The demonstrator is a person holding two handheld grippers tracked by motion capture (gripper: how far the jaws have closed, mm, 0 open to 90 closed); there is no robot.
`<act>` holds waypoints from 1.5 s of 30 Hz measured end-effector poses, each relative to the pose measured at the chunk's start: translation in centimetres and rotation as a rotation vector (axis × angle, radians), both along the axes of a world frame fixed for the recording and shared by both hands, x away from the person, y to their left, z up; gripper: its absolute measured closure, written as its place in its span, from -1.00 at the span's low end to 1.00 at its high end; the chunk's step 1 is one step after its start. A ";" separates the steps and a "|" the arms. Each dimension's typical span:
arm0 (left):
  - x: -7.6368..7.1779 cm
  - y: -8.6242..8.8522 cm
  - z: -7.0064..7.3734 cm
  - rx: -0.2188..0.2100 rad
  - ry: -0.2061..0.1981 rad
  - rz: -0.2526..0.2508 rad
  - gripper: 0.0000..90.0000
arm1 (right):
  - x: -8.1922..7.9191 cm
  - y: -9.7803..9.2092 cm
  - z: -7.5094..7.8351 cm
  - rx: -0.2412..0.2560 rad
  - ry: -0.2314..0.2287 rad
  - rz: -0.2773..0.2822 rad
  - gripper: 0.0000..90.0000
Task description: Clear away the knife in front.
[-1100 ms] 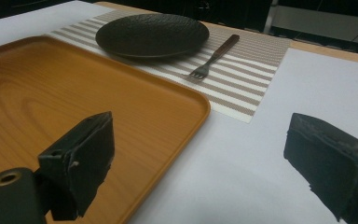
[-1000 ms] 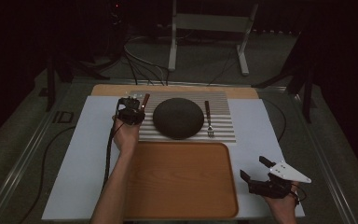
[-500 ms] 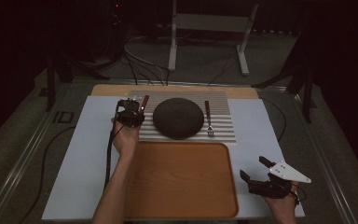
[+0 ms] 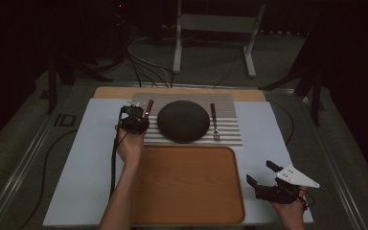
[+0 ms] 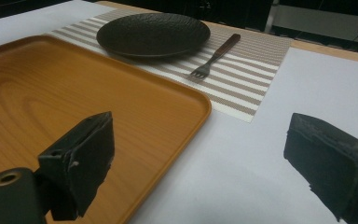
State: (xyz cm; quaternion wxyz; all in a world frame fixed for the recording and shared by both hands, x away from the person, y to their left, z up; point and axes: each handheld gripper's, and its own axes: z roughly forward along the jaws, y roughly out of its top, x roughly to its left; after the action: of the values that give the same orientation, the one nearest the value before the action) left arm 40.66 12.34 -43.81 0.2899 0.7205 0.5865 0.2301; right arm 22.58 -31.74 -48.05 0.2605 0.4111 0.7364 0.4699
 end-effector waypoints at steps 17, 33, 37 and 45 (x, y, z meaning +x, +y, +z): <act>-1.7 -0.2 -0.6 -0.020 -0.005 -0.002 0.74 | 0.0 0.1 0.0 0.000 0.003 0.001 -0.81; -3.3 -0.1 -1.2 -0.034 -0.012 -0.001 0.74 | 0.0 0.1 0.0 -0.004 0.003 0.007 -0.81; -3.5 -0.1 -1.3 -0.037 -0.014 -0.002 0.74 | 0.0 0.1 0.0 -0.004 0.004 0.008 -0.81; -4.2 -0.2 -1.5 -0.041 -0.015 -0.002 0.74 | 0.0 0.2 -0.1 -0.005 0.005 0.010 -0.81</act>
State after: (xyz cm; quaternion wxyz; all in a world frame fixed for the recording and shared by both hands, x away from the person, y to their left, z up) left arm 36.50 12.16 -45.35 0.3093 0.7131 0.5882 0.2233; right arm 22.59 -31.55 -48.12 0.2574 0.4081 0.7403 0.4682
